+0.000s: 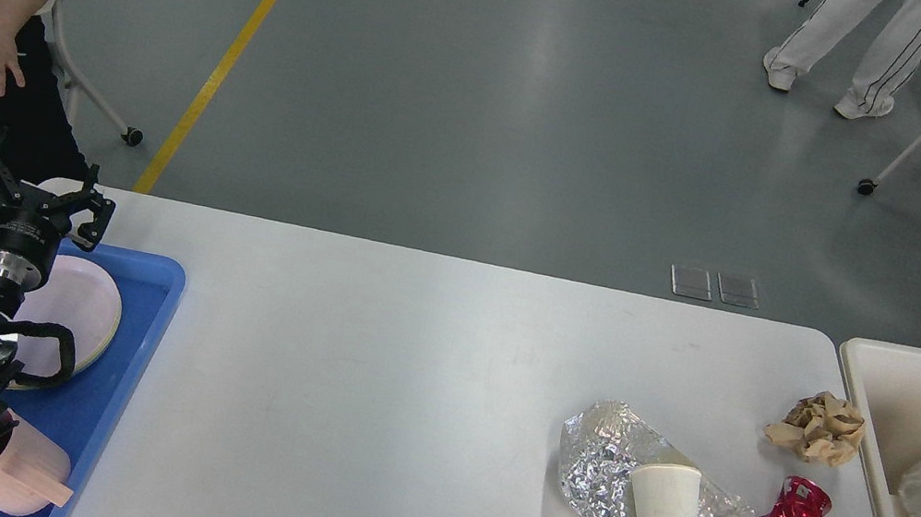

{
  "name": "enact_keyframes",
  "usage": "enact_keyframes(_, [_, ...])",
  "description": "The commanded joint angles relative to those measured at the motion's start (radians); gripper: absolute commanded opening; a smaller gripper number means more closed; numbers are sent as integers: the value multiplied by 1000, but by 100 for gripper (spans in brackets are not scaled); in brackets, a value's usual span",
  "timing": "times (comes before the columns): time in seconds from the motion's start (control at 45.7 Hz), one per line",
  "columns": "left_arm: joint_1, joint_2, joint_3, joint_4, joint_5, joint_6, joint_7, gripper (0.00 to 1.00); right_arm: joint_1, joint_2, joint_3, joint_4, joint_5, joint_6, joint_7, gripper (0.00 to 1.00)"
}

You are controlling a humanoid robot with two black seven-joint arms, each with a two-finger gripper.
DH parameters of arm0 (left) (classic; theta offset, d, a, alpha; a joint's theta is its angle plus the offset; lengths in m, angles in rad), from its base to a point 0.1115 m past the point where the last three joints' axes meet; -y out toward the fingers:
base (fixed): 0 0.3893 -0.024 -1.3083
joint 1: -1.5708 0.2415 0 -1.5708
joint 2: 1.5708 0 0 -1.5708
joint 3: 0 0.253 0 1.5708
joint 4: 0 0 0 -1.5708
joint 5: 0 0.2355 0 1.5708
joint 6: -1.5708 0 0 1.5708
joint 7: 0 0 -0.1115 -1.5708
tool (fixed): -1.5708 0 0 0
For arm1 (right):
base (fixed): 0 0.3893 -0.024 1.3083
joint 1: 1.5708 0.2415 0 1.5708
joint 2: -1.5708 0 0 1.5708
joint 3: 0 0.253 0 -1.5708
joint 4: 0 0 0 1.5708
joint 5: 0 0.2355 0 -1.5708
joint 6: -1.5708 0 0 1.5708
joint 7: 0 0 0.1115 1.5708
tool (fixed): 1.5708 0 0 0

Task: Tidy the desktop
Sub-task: 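Bring the right gripper back toward the red can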

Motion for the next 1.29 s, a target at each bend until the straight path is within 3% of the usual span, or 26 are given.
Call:
enact_keyframes(0.0, [0, 0, 0, 0, 0, 0, 0, 96, 38, 42, 0, 13, 0, 6, 0, 100])
enact_keyframes(0.219, [0, 0, 0, 0, 0, 0, 0, 96, 265, 70, -14, 93, -23, 20, -2, 100])
enact_keyframes(0.504, [0, 0, 0, 0, 0, 0, 0, 96, 520, 214, -72, 243, -156, 50, -29, 100])
enact_keyframes(0.832, [0, 0, 0, 0, 0, 0, 0, 96, 885, 346, -198, 484, -152, 520, -26, 100])
enact_keyframes(1.051, [0, 0, 0, 0, 0, 0, 0, 96, 1164, 352, -207, 654, -152, 626, -26, 100])
enact_keyframes(1.27, [0, 0, 0, 0, 0, 0, 0, 96, 1278, 383, -207, 671, -152, 727, -26, 100])
